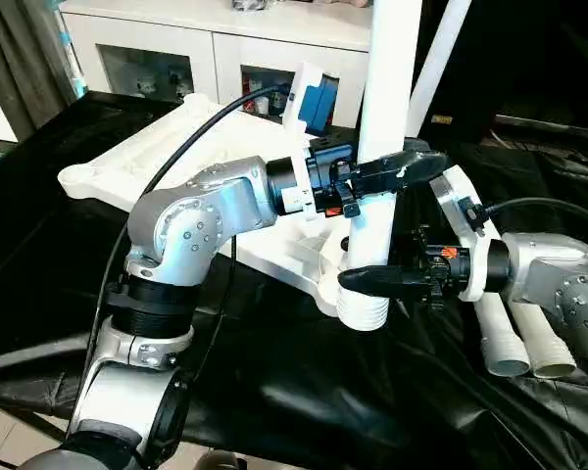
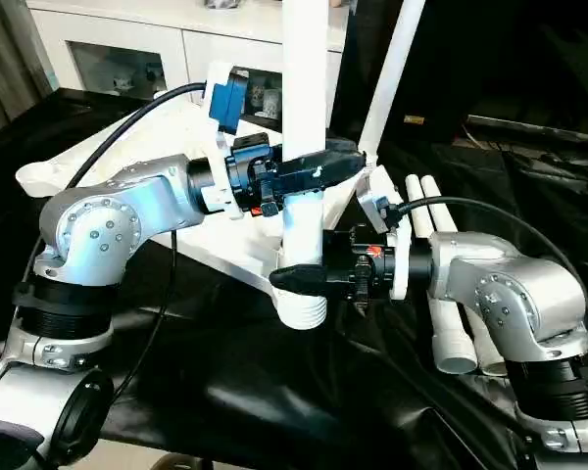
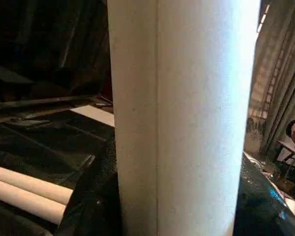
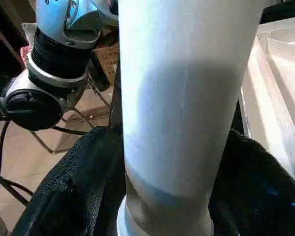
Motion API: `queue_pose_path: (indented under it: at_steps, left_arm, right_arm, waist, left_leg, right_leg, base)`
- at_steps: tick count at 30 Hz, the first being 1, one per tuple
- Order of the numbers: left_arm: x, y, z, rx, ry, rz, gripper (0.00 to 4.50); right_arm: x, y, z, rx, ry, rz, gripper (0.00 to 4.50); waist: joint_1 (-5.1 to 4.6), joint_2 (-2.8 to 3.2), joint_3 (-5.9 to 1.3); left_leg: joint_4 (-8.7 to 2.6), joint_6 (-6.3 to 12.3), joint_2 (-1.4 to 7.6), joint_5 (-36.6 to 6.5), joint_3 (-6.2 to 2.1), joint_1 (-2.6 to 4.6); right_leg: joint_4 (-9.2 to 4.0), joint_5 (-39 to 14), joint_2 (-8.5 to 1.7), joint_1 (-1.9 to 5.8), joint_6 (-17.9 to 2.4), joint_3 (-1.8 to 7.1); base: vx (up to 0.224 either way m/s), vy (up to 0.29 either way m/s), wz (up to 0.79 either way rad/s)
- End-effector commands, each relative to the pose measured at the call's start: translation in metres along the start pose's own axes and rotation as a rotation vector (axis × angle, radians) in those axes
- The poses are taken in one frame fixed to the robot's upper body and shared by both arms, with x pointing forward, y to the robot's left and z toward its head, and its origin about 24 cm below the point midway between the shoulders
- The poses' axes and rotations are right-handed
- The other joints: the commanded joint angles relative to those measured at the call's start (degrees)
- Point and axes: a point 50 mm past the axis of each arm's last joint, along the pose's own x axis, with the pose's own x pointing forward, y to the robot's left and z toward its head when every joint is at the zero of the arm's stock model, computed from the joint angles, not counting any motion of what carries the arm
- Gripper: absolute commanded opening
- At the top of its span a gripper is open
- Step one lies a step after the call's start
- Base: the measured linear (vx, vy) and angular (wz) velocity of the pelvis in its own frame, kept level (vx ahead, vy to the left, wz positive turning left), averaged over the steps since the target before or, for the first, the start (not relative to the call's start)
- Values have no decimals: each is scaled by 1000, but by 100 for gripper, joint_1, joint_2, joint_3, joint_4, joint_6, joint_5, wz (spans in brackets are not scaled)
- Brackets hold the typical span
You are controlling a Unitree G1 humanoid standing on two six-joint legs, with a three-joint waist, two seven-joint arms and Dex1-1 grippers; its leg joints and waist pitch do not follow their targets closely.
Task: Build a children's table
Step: Pick table leg
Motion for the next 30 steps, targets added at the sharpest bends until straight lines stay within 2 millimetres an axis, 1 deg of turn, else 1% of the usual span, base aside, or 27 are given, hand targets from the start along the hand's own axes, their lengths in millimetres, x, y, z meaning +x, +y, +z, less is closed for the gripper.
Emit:
queue_pose_path:
  at_steps: [1,3,5,7,10,14,16,18,19,27,29,30]
  left_arm:
    - [2,-4,2,28,5,-19,184]
    - [1,-4,3,31,7,-22,184]
    - [1,-4,3,32,7,-22,184]
    - [0,-5,3,32,6,-23,184]
    - [1,-5,3,32,6,-25,184]
    - [2,-7,3,28,7,-41,184]
    - [2,-8,3,27,8,-45,184]
    - [3,-9,2,22,6,-50,184]
    - [3,-9,2,21,6,-51,184]
    - [3,-10,2,17,5,-56,184]
    - [3,-9,2,18,5,-53,184]
    - [4,-9,3,7,-7,-49,219]
  right_arm:
    - [0,1,0,4,1,-2,333]
    - [0,1,0,7,1,-3,333]
    - [0,0,-1,9,1,-4,304]
    - [1,0,-1,14,0,-3,297]
    - [1,0,-2,16,-1,-3,260]
    - [1,0,-2,22,-3,-3,251]
    - [1,0,-3,24,-5,-2,219]
    - [2,1,-4,30,-6,0,210]
    - [2,1,-4,30,-6,0,194]
    - [2,1,-6,40,-8,-3,188]
    - [2,1,-6,41,-10,-4,188]
    - [2,1,-6,43,-11,-5,188]
  waist:
    - [-6,-109,-449]
    - [-7,-107,-451]
    - [-7,-107,-450]
    - [-5,-102,-454]
    - [-3,-103,-454]
    - [-3,-92,-452]
    - [-5,-96,-452]
    - [-1,-95,-451]
    - [1,-93,-455]
    - [-3,-88,-454]
    - [-1,-79,-452]
    - [-2,-81,-450]
  left_leg:
    - [-344,179,330,-554,-105,95]
    - [-345,178,332,-552,-107,95]
    - [-346,170,332,-561,-108,97]
    - [-345,172,335,-542,-108,98]
    - [-344,174,335,-540,-107,103]
    - [-346,164,335,-575,-108,100]
    - [-348,156,342,-574,-111,103]
    - [-345,160,333,-572,-105,98]
    - [-346,164,335,-558,-107,101]
    - [-346,151,333,-587,-109,99]
    - [-346,147,334,-600,-110,103]
    - [-348,145,337,-603,-110,102]
  right_leg:
    - [-441,-1843,-553,323,-590,334]
    - [-440,-1847,-553,323,-582,333]
    - [-442,-1868,-557,323,-577,332]
    - [-440,-1831,-558,323,-584,334]
    - [-433,-1792,-553,318,-607,334]
    - [-440,-1818,-558,321,-617,332]
    - [-434,-1790,-557,320,-629,333]
    - [-437,-1806,-558,325,-626,336]
    - [-434,-1794,-560,327,-624,335]
    - [-437,-1780,-556,330,-635,333]
    - [-444,-1805,-558,326,-628,333]
    - [-443,-1802,-555,325,-634,332]
  base:
    - [0,0,0]
    - [0,0,0]
    - [0,0,0]
    - [0,0,0]
    - [0,0,0]
    - [0,0,0]
    - [0,0,0]
    - [0,0,0]
    - [0,0,0]
    - [0,0,0]
    - [0,0,0]
    - [0,0,0]
